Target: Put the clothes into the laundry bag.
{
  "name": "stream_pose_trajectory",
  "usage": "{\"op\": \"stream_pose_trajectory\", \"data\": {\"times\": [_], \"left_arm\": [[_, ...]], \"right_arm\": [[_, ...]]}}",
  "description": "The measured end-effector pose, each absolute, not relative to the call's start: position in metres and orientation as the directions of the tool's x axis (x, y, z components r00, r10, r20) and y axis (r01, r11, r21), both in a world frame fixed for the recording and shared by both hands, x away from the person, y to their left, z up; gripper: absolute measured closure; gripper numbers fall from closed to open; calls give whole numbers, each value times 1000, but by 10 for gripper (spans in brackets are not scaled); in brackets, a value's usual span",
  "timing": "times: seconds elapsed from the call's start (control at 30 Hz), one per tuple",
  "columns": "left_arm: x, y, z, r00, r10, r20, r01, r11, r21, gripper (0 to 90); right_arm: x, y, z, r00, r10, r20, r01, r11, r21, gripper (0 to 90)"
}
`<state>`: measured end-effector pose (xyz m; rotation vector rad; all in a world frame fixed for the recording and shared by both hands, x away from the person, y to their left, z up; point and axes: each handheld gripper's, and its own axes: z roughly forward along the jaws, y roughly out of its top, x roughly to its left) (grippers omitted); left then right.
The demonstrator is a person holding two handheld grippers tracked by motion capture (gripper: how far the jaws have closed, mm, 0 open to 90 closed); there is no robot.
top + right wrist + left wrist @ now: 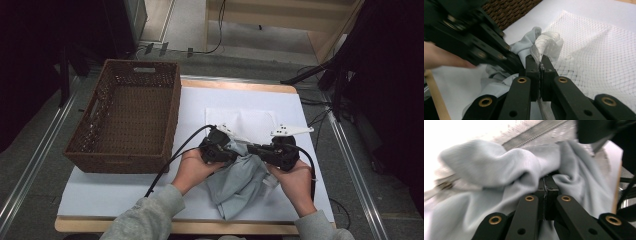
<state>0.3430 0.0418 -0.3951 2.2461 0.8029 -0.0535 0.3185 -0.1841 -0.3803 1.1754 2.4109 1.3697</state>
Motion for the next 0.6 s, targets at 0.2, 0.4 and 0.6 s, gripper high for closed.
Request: {"op": "stream_pose_trajectory", "data": {"times": [0.2,0.4,0.6], "left_arm": [[314,62,-376,800,548,-245,558,-530,638,900],[280,70,-383,800,556,-227,558,-550,621,900],[255,68,-398,796,558,-235,568,-555,608,900]], "right_arm": [[318,-182,-380,-692,679,245,561,292,775,887],[318,-181,-380,-692,680,243,560,293,775,887],[317,-181,-380,-691,680,243,560,292,775,887]]}}
